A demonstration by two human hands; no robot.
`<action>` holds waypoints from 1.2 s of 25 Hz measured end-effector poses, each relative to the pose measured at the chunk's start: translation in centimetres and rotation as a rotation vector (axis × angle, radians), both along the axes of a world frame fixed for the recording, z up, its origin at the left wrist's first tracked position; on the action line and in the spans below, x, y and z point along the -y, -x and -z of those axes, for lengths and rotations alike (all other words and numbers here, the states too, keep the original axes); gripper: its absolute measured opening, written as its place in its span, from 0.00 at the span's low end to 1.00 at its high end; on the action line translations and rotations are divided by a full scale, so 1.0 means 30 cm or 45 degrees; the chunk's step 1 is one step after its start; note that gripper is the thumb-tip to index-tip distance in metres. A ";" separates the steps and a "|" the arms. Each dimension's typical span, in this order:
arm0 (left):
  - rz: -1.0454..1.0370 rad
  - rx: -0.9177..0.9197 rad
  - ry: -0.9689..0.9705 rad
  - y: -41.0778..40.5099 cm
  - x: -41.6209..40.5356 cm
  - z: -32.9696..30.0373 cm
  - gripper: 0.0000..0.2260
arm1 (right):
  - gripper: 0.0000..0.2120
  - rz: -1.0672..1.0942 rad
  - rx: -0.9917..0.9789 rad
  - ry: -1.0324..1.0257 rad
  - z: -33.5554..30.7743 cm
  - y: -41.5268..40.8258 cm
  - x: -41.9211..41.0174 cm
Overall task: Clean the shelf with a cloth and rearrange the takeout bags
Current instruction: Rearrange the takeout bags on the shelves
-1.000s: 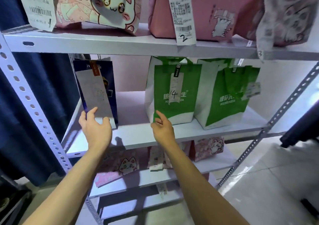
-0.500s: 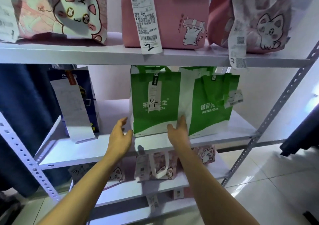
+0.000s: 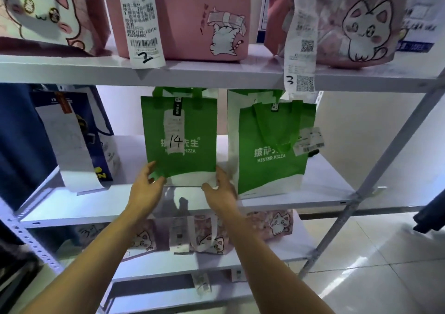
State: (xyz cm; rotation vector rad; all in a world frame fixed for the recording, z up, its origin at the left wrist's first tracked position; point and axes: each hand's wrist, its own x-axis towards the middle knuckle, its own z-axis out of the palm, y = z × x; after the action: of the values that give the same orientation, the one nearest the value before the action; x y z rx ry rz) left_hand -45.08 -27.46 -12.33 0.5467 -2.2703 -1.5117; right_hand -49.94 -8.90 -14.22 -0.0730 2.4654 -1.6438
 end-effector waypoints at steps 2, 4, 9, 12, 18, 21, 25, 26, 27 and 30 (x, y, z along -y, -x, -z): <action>-0.013 0.013 0.014 -0.001 -0.027 0.002 0.23 | 0.32 -0.016 -0.003 0.056 -0.002 -0.002 -0.019; -0.014 0.012 0.039 -0.002 -0.075 0.009 0.22 | 0.30 -0.015 -0.034 0.114 -0.001 -0.019 -0.055; 0.112 -0.001 0.066 0.014 -0.277 0.033 0.19 | 0.18 0.032 -0.122 0.244 0.054 -0.077 -0.220; 0.213 0.017 0.078 0.034 -0.414 0.047 0.18 | 0.11 0.179 -0.209 0.269 0.076 -0.100 -0.362; 0.319 -0.041 -0.044 0.094 -0.571 0.023 0.18 | 0.17 0.750 -0.335 0.331 0.018 -0.004 -0.627; 0.332 -0.032 -0.060 0.123 -0.599 -0.004 0.16 | 0.23 0.595 -0.305 0.302 -0.030 0.093 -0.684; 0.288 0.027 -0.034 0.129 -0.633 -0.025 0.14 | 0.20 0.454 -0.333 0.317 -0.035 0.144 -0.660; 0.280 0.031 -0.041 0.124 -0.636 -0.027 0.14 | 0.19 0.476 -0.352 0.327 -0.025 0.140 -0.652; 0.279 0.027 -0.051 0.118 -0.641 -0.028 0.13 | 0.18 0.510 -0.366 0.343 -0.016 0.133 -0.651; 0.258 -0.017 -0.081 0.100 -0.632 -0.019 0.12 | 0.13 0.642 -0.410 0.380 0.009 0.108 -0.659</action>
State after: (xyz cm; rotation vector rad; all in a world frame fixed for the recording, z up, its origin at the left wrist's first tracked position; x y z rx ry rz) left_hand -48.08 -8.49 -11.75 0.3305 -2.3332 -1.6819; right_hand -53.17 10.88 -14.50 0.2925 2.5859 -2.3686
